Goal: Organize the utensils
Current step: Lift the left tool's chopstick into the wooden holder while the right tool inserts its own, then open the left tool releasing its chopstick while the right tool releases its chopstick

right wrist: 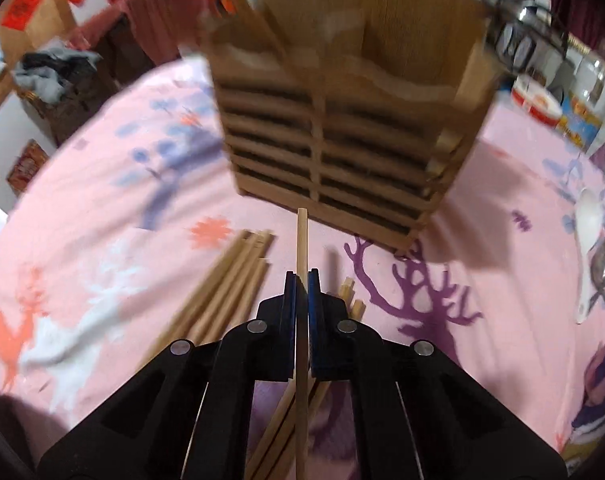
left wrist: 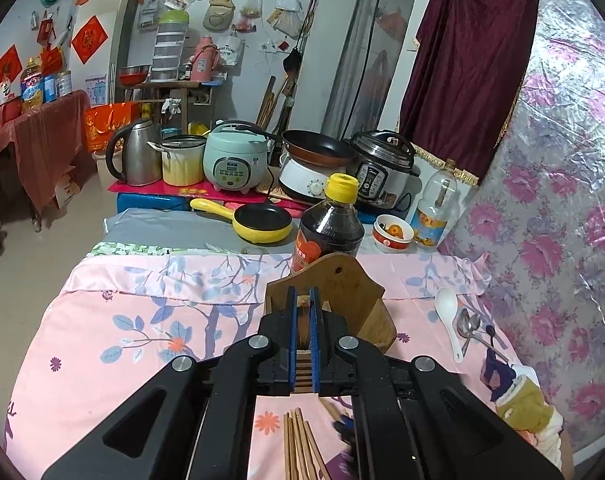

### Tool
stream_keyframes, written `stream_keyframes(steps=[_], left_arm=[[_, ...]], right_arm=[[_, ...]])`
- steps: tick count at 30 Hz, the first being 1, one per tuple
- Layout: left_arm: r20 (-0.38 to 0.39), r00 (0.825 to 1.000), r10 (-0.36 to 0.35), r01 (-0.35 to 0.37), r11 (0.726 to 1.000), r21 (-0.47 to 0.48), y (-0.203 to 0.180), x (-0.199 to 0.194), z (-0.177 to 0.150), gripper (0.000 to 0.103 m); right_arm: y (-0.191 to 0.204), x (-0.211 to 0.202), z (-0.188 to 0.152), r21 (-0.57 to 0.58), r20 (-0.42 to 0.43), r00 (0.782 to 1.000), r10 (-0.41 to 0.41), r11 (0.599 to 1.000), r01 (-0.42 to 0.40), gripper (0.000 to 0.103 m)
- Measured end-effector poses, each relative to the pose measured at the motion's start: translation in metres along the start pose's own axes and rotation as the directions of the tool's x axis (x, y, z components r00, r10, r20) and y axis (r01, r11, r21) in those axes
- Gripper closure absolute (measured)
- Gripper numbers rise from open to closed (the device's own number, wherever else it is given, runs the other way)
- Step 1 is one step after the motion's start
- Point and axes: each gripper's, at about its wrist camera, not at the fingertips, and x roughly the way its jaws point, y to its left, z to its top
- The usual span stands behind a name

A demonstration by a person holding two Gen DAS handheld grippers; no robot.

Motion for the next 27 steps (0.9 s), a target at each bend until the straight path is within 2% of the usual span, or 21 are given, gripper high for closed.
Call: stream_keyframes(steps=[3,5,6,8,9,10,11,12,16,18,19,20,24,27], left_arm=[[-0.001,1.0,0.004,-0.004,1.0,0.001,0.0,0.001,-0.001,0.097],[0.0,1.0,0.01,-0.01,1.0,0.004,0.0,0.001,-0.002,0.097],[0.0,1.0,0.013,-0.013,1.0,0.004,0.0,0.001,-0.001,0.097],[0.0,1.0,0.018,-0.018,1.0,0.006,0.0,0.002,-0.002,0.097],[-0.002,1.0,0.018,-0.018,1.0,0.005,0.0,0.004,-0.002,0.097],[-0.006,1.0,0.02,-0.02,1.0,0.005,0.0,0.005,-0.002,0.097],[-0.009,1.0,0.021,-0.021,1.0,0.006,0.0,0.007,-0.003,0.097],[-0.014,1.0,0.022,-0.022,1.0,0.006,0.001,0.009,-0.003,0.097],[-0.023,0.999,0.026,-0.026,1.0,0.002,0.003,0.013,-0.003,0.097],[-0.029,0.999,0.026,-0.026,1.0,-0.002,0.005,0.016,-0.003,0.097],[-0.033,0.999,0.025,-0.025,1.0,-0.004,0.006,0.018,-0.003,0.097],[-0.038,0.999,0.024,-0.024,1.0,-0.005,0.007,0.02,-0.003,0.097],[-0.055,0.998,0.025,-0.026,1.0,-0.012,0.012,0.029,-0.004,0.097],[-0.064,0.998,0.019,-0.021,1.0,-0.024,0.016,0.035,-0.004,0.097]], right_arm=[[-0.004,-0.05,-0.001,0.014,0.129,0.99,0.05,0.999,-0.052,0.097],[-0.012,-0.085,0.003,0.038,0.255,0.965,0.051,0.997,-0.063,0.097],[-0.017,-0.104,0.004,0.055,0.342,0.939,0.045,0.996,-0.067,0.097],[-0.02,-0.124,0.011,0.082,0.453,0.891,0.018,0.995,-0.062,0.097],[-0.023,-0.136,0.016,0.106,0.522,0.853,-0.006,0.993,-0.058,0.097],[-0.024,-0.141,0.022,0.118,0.56,0.828,-0.016,0.991,-0.061,0.097],[-0.024,-0.146,0.031,0.13,0.606,0.795,-0.033,0.99,-0.059,0.097],[-0.025,-0.151,0.039,0.152,0.66,0.748,-0.067,0.987,-0.045,0.097],[-0.029,-0.147,0.065,0.204,0.756,0.637,-0.148,0.979,-0.015,0.097],[-0.033,-0.137,0.075,0.239,0.802,0.565,-0.193,0.971,-0.008,0.097],[-0.036,-0.132,0.077,0.253,0.815,0.542,-0.203,0.967,-0.02,0.097],[-0.041,-0.125,0.08,0.268,0.827,0.524,-0.205,0.962,-0.048,0.097],[-0.066,-0.097,0.085,0.353,0.839,0.487,-0.244,0.925,-0.144,0.097],[-0.075,-0.084,0.085,0.4,0.828,0.484,-0.284,0.903,-0.154,0.097]])
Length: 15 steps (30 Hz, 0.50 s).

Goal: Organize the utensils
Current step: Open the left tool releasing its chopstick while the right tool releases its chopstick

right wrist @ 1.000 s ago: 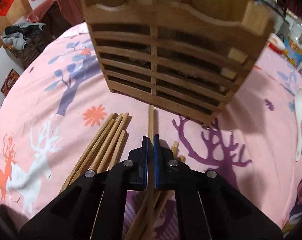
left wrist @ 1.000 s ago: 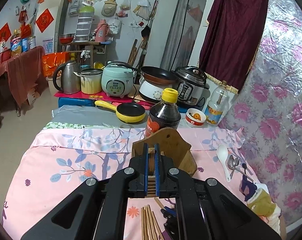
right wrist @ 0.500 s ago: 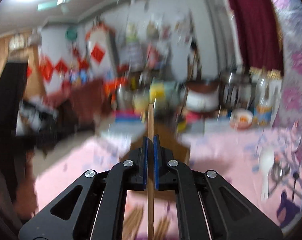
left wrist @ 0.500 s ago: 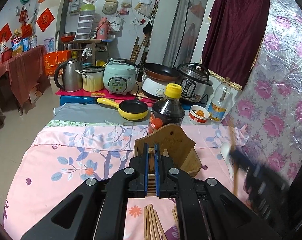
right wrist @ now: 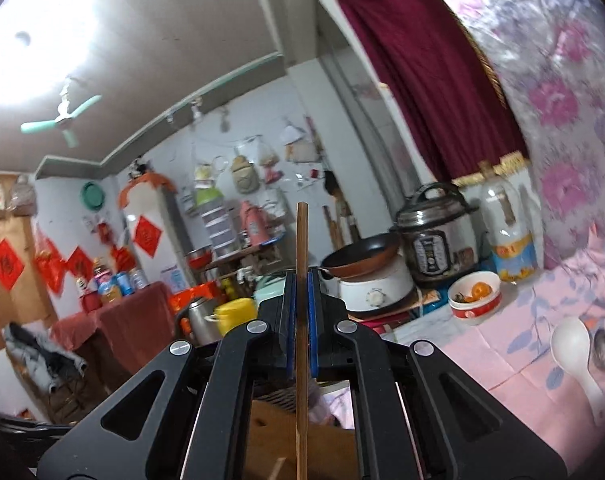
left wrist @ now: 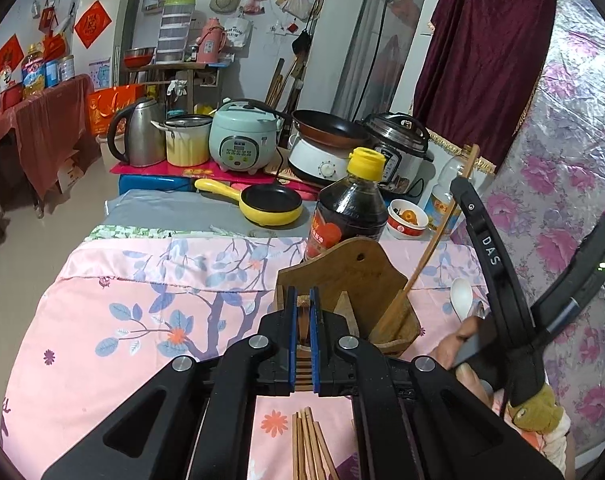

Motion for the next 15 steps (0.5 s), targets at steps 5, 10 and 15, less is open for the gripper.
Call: stream_keyframes(steps=[5,10,15], left_arm=[[-0.01,1.0,0.001,-0.001,1.0,0.0,0.001,0.007,-0.001,0.097],[-0.01,1.0,0.015,-0.015,1.0,0.011,-0.003,0.007,-0.003,0.097],[0.038,0.999,0.034,-0.033,0.999,-0.013,-0.002,-0.006,-0.003,0.046]], right_arm=[[-0.001,0.001,-0.022,-0.064,-0.022,0.998,-0.058,0.996,0.056,0.097],[-0.005,-0.011,-0.033,-0.15,-0.151,0.987,-0.046,0.988,0.023,0.091],[-0.017,-0.057,-0.017,-0.198,-0.157,0.984,-0.081,0.979,0.049,0.027]])
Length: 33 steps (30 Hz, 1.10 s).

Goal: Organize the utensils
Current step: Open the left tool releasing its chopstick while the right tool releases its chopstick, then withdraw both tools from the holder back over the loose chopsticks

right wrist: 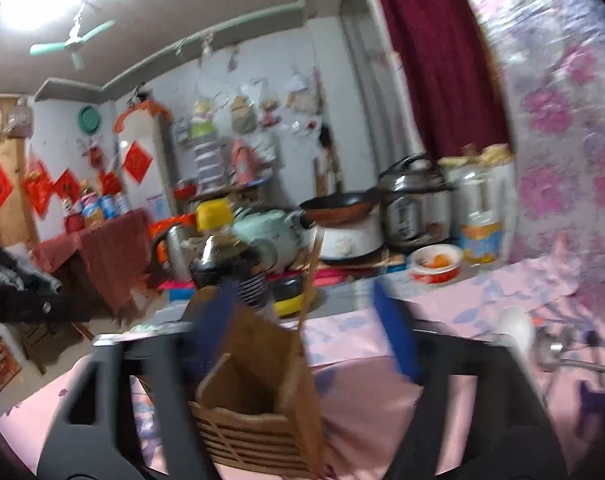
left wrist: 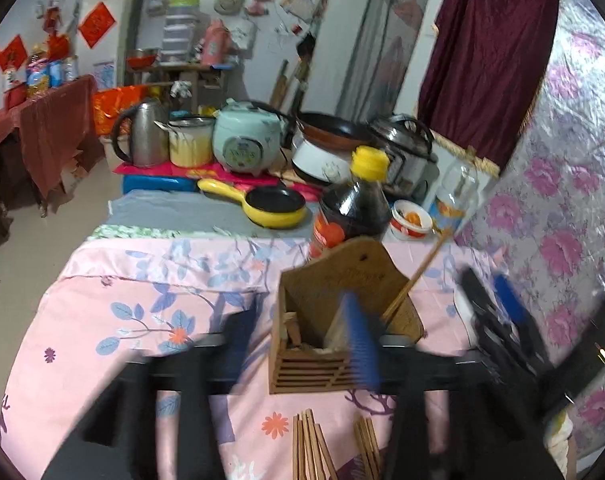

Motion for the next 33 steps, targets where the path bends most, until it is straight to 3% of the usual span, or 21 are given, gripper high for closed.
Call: stream_keyframes(steps=[3,5,8,14,16,18,21,23,25,30,33], left_arm=[[0.025,1.0,-0.001,0.001,1.0,-0.001,0.0,-0.012,0.002,0.041],[0.049,0.999,0.004,-0.003,1.0,-0.011,0.001,-0.025,0.002,0.026],[0.08,0.996,0.035,-0.034,0.999,-0.019,0.003,-0.043,-0.005,0.016],[0.044,0.996,0.072,-0.071,0.997,-0.023,0.006,-0.066,-0.039,0.009],[0.037,0.997,0.074,-0.074,0.997,-0.01,0.009,-0.072,-0.062,0.006],[0.024,0.997,0.069,-0.069,0.998,-0.012,0.014,-0.072,-0.087,0.006],[-0.094,0.994,0.053,-0.055,0.998,-0.017,0.028,-0.049,-0.133,0.006],[-0.172,0.983,0.06,-0.065,0.998,-0.025,0.038,-0.034,-0.156,0.006],[-0.288,0.955,0.074,-0.087,0.996,-0.032,0.049,-0.015,-0.176,0.006],[-0.339,0.939,0.056,-0.072,0.997,-0.035,0.052,-0.005,-0.185,0.006],[-0.343,0.938,0.055,-0.057,0.998,0.003,0.042,-0.003,-0.189,0.006]], right_arm=[[-0.015,-0.041,0.01,0.006,0.033,0.999,-0.035,0.999,0.035,0.022],[-0.023,-0.059,0.015,0.031,0.029,0.999,-0.041,0.999,0.04,0.015],[-0.038,-0.09,0.02,0.1,0.012,1.0,-0.024,0.995,0.022,0.007],[-0.056,-0.128,0.011,0.223,-0.079,0.995,0.058,0.974,-0.039,0.006],[-0.059,-0.13,-0.002,0.266,-0.156,0.98,0.123,0.961,-0.079,0.006],[-0.057,-0.128,-0.02,0.236,-0.246,0.959,0.138,0.969,-0.079,0.007],[-0.051,-0.125,-0.048,0.147,-0.344,0.933,0.105,0.987,-0.057,0.007],[-0.051,-0.12,-0.063,0.138,-0.402,0.907,0.126,0.987,-0.076,0.007],[-0.052,-0.112,-0.073,0.152,-0.457,0.875,0.158,0.983,-0.098,0.007],[-0.065,-0.091,-0.091,0.274,-0.557,0.796,0.237,0.957,-0.093,0.007],[-0.071,-0.085,-0.098,0.326,-0.587,0.769,0.254,0.943,-0.062,0.007]])
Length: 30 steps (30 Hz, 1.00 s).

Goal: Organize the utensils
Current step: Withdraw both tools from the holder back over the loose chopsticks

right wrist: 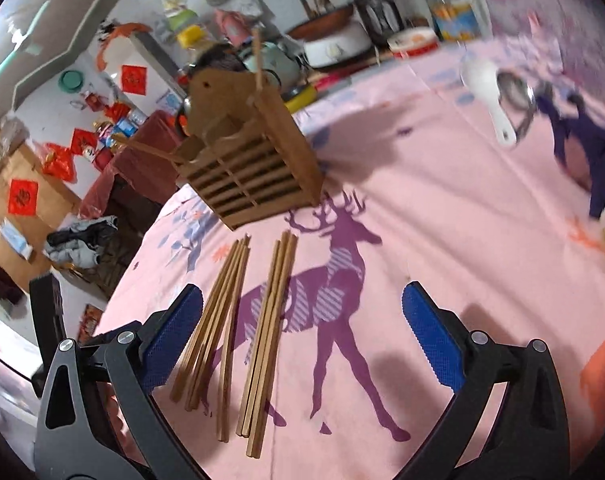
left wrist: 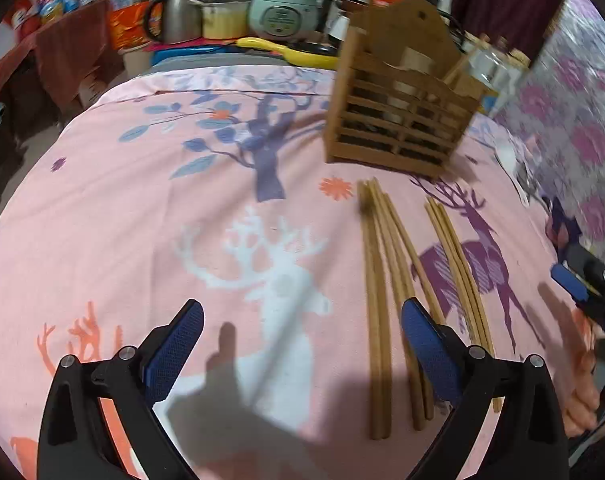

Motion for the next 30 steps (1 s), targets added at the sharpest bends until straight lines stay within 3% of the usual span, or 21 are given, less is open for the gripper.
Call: stream_keyframes(steps=[6,15,30], left_arm=[[-0.043,0.999,0.012,-0.009,0.998,0.067,-0.016,0.012,-0.005,0.006],[-0.085,0.996,0.002,0.0,1.0,0.022,-0.005,0.024,-0.004,0.006],[-0.076,0.992,0.102,-0.099,0.994,0.048,0.002,0.034,0.001,0.004]], right_arm=[[-0.007,0.009,-0.002,0.043,-0.037,0.999,-0.009,0.999,0.011,0.007],[-0.01,0.013,-0.002,0.06,-0.059,0.998,-0.026,0.998,0.03,0.007],[-0.012,0.011,-0.001,0.073,-0.061,0.998,-0.023,0.997,0.027,0.006]])
